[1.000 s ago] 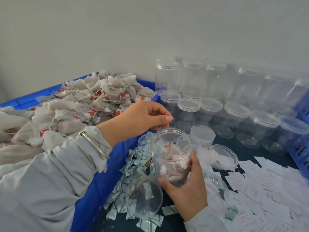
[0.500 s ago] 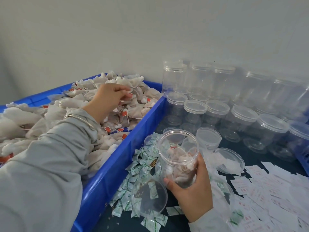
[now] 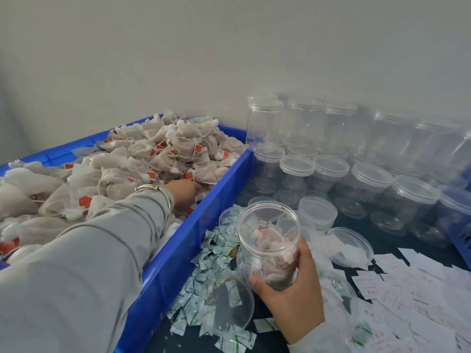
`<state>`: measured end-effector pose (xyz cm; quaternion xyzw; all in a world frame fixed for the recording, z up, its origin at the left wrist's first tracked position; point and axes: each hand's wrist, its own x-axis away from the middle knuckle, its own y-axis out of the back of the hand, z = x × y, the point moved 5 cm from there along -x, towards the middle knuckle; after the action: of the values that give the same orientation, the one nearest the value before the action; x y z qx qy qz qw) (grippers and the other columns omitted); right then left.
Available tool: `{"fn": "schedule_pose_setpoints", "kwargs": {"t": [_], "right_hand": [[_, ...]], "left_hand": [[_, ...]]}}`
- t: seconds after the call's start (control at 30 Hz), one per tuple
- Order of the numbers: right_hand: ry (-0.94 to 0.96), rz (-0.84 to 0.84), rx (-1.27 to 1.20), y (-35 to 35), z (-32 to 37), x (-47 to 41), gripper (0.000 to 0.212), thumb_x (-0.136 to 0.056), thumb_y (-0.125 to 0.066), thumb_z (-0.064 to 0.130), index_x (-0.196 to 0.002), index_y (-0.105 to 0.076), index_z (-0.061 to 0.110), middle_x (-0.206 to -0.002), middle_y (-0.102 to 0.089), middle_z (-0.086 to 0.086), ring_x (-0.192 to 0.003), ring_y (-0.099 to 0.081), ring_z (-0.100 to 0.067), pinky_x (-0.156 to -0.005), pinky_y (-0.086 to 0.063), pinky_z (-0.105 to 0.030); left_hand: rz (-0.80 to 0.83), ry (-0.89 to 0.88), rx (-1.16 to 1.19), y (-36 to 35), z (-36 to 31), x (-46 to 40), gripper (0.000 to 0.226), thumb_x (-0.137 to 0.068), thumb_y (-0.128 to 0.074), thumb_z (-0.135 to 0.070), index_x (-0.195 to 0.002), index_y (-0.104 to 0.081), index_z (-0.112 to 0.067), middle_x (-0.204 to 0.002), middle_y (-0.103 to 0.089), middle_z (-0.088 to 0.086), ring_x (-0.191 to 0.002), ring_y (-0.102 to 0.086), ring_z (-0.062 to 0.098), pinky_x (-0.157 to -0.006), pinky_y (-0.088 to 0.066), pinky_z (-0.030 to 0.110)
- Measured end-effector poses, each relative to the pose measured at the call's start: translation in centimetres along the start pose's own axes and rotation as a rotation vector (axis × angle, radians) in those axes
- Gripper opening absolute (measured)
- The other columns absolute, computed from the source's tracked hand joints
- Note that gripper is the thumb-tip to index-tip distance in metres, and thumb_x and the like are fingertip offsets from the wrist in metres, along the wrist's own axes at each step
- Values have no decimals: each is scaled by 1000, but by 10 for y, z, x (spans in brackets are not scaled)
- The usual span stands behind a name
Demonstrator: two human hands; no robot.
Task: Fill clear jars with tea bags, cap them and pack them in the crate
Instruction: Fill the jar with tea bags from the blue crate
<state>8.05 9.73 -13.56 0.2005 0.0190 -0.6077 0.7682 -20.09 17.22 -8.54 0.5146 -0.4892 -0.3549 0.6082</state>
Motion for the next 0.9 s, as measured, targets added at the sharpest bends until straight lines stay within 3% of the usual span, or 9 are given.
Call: {"fn": "schedule_pose_setpoints", "kwargs": {"t": [0.07, 0.23, 0.33, 0.43, 0.47, 0.53, 0.63, 0.8, 0.9], "right_hand": [[2, 4, -6, 0, 0, 0, 109, -46, -84, 49, -141, -32, 34, -137, -47, 12, -128, -44, -9, -105, -41, -43], [2, -4, -3, 0, 2, 0, 113, -44, -83, 51, -143, -31, 32, -137, -46, 12, -128, -44, -9, -107, -39, -43], [6, -5, 2, 0, 2, 0, 114, -44, -83, 52, -143, -32, 31, -138, -46, 13, -128, -44, -9, -107, -39, -43], [6, -7, -5, 1, 1, 0, 115, -43, -83, 53, -143, -31, 32, -138, -46, 14, -129, -43, -7, -108, -38, -43], [3, -5, -9, 1, 1, 0, 115, -42, -83, 53, -143, -31, 34, -139, -45, 15, -129, -42, -6, -108, -38, -43], [-2, 2, -21, 0, 2, 1, 115, -42, -83, 53, -143, -29, 37, -140, -43, 16, -130, -40, -5, -108, -38, -42], [-10, 8, -46, 1, 1, 1, 116, -42, -84, 52, -143, -27, 39, -142, -42, 18, -132, -39, -3, -109, -37, -42], [3, 5, -17, 1, 1, 0, 111, -44, -84, 49, -141, -32, 33, -137, -47, 13, -128, -44, -7, -107, -40, -41], [6, 5, -17, 0, 1, -1, 109, -45, -83, 48, -141, -33, 33, -136, -47, 13, -128, -44, -7, -106, -42, -41]], "left_hand": [[7, 11, 2, -1, -2, -3, 57, -93, -52, -9, -146, -32, -16, -139, -50, 6, -120, -53, 23, -100, -44, 36], [23, 65, 11, -3, 5, -4, 28, -93, -52, -9, -120, -59, -3, -119, -62, 12, -93, -62, 19, -81, -52, 29], [-34, 49, 21, 2, 2, -3, 24, -94, -49, -11, -111, -62, -3, -114, -63, 12, -102, -60, 26, -87, -48, 34], [-196, -1, 74, 16, -1, -2, 16, -90, -46, -11, -87, -61, -7, -98, -62, 10, -104, -54, 30, -89, -37, 33], [-253, -13, 85, 22, -2, -2, 13, -88, -49, -10, -88, -62, -8, -98, -62, 8, -109, -53, 30, -92, -35, 33], [-346, -44, 175, 33, -4, 1, 35, -84, -54, -6, -118, -60, -7, -124, -58, 9, -126, -42, 28, -107, -28, 35], [-460, -110, 455, 52, -11, 19, 62, -83, -45, 7, -143, -39, -8, -151, -34, 7, -142, -21, 23, -115, -13, 33], [-550, -244, 824, 82, -29, 50, 70, -84, -42, 14, -145, -36, -20, -151, -33, -5, -138, -33, 12, -109, -33, 28], [-516, -372, 1092, 93, -48, 70, 69, -87, -41, 19, -140, -41, -26, -146, -39, -8, -130, -44, 7, -81, -50, 16]]}}
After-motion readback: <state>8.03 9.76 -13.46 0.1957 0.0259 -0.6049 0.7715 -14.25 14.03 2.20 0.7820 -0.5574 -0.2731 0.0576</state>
